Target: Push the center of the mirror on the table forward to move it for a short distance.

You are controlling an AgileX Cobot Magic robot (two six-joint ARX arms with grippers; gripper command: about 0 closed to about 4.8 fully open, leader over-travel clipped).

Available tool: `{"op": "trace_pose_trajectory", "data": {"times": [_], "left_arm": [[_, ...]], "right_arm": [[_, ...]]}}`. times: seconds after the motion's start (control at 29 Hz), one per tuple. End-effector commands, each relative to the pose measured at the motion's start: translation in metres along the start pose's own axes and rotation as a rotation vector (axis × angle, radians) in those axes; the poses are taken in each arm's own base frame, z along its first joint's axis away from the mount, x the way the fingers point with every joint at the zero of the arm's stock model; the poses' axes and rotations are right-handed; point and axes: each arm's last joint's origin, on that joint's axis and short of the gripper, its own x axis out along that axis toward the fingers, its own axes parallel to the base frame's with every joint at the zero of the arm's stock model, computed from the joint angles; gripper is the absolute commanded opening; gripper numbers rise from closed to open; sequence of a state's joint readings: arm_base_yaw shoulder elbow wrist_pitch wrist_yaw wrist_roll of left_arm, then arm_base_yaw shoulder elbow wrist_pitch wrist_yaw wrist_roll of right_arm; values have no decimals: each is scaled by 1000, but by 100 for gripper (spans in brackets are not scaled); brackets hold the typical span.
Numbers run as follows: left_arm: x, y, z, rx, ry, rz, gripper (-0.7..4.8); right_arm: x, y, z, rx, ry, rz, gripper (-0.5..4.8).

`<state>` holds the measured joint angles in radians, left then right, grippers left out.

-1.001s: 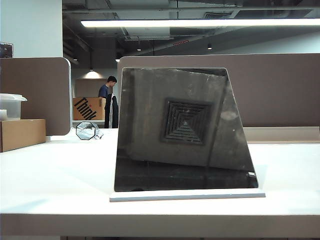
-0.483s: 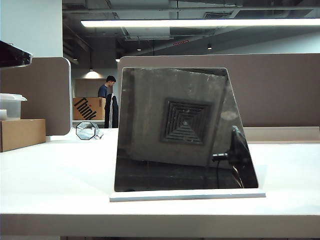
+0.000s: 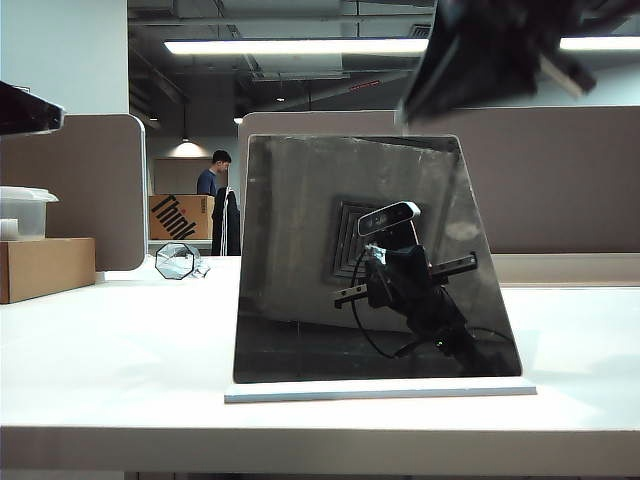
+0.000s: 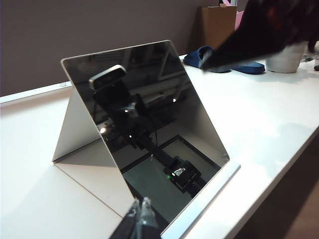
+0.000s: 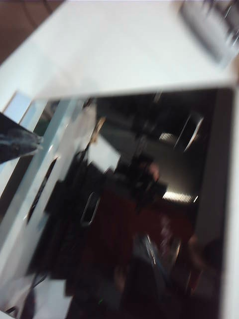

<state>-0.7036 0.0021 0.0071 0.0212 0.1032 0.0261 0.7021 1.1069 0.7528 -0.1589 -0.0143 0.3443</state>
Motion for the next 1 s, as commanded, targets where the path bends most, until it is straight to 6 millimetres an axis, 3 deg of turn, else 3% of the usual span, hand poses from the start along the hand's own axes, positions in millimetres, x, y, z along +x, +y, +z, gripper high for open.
{"op": "trace_pose_trajectory", "data": {"times": [0.03, 0.14, 0.21, 0.79, 1.0], "left_arm": [[0, 0, 1, 1, -9, -7, -5], [0, 0, 1, 1, -9, -6, -5], [0, 0, 1, 1, -9, -8, -5], [0, 0, 1, 1, -9, -6, -5], [-1, 9, 1, 4, -6, 82, -5]], "right_arm": [[31, 3, -7, -18, 88, -33, -5], [59, 1, -14, -19, 137, -77, -5], [65, 0, -14, -16, 120, -93, -5], [79, -1, -9, -16, 18, -123, -5], [97, 1, -2, -20, 22, -136, -5]]}}
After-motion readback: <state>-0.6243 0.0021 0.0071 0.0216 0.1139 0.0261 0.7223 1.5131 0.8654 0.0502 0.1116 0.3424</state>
